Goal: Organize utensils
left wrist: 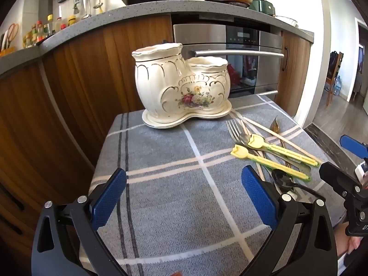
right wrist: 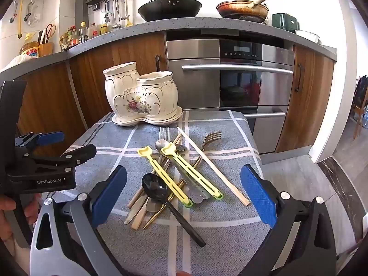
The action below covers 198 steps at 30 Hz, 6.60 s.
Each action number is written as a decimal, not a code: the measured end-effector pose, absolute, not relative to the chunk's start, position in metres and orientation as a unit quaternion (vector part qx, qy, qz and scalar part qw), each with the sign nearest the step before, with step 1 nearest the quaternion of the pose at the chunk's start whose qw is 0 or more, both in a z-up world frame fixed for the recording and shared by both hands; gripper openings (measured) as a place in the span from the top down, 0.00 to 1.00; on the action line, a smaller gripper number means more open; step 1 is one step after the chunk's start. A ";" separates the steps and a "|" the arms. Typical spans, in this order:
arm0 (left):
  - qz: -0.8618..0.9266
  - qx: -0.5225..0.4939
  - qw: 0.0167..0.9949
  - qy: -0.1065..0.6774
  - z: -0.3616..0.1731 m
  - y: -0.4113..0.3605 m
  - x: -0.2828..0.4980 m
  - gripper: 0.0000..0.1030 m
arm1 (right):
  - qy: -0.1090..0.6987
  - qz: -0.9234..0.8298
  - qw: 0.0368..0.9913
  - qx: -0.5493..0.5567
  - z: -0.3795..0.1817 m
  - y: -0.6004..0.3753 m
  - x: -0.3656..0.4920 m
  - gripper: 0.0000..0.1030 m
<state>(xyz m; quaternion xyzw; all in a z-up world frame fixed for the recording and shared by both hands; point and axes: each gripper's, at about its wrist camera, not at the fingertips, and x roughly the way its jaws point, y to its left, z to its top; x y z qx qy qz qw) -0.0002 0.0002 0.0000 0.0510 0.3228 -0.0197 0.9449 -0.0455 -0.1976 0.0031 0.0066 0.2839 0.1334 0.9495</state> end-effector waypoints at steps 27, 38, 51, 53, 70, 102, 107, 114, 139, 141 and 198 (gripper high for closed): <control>-0.021 0.054 0.943 0.327 -0.003 0.000 0.001 0.04 | 0.289 0.133 0.948 0.008 0.003 -0.197 -0.046 0.05; -0.020 0.053 0.943 0.327 -0.003 0.000 0.000 0.04 | 0.289 0.132 0.948 0.007 0.002 -0.197 -0.046 0.05; -0.021 0.054 0.943 0.327 -0.003 0.000 0.001 0.04 | 0.291 0.131 0.948 0.007 0.002 -0.196 -0.046 0.05; -0.021 0.053 0.943 0.328 -0.003 0.000 0.001 0.04 | 0.290 0.131 0.948 0.007 0.002 -0.196 -0.047 0.05; -0.021 0.054 0.943 0.328 -0.003 0.000 0.001 0.04 | 0.295 0.132 0.946 0.007 0.003 -0.196 -0.045 0.05; -0.025 0.046 0.935 0.351 -0.008 0.010 0.011 0.04 | 0.316 0.163 0.935 -0.014 0.013 -0.196 -0.013 0.05; -0.028 0.049 0.933 0.355 -0.010 0.009 0.013 0.04 | 0.347 0.181 0.919 -0.045 0.007 -0.191 0.018 0.10; -0.033 0.042 0.930 0.364 -0.012 0.013 0.018 0.04 | 0.374 0.217 0.898 -0.086 -0.007 -0.172 0.038 0.43; -0.052 0.045 0.924 0.375 -0.017 0.007 0.023 0.04 | 0.424 0.244 0.862 -0.134 -0.032 -0.161 0.053 0.85; -0.052 0.045 0.924 0.376 -0.017 0.007 0.023 0.04 | 0.420 0.245 0.863 -0.136 -0.031 -0.161 0.052 0.88; -0.202 0.011 0.869 0.451 -0.037 -0.067 0.123 0.72 | 0.333 0.245 0.910 0.041 0.014 -0.238 0.044 0.90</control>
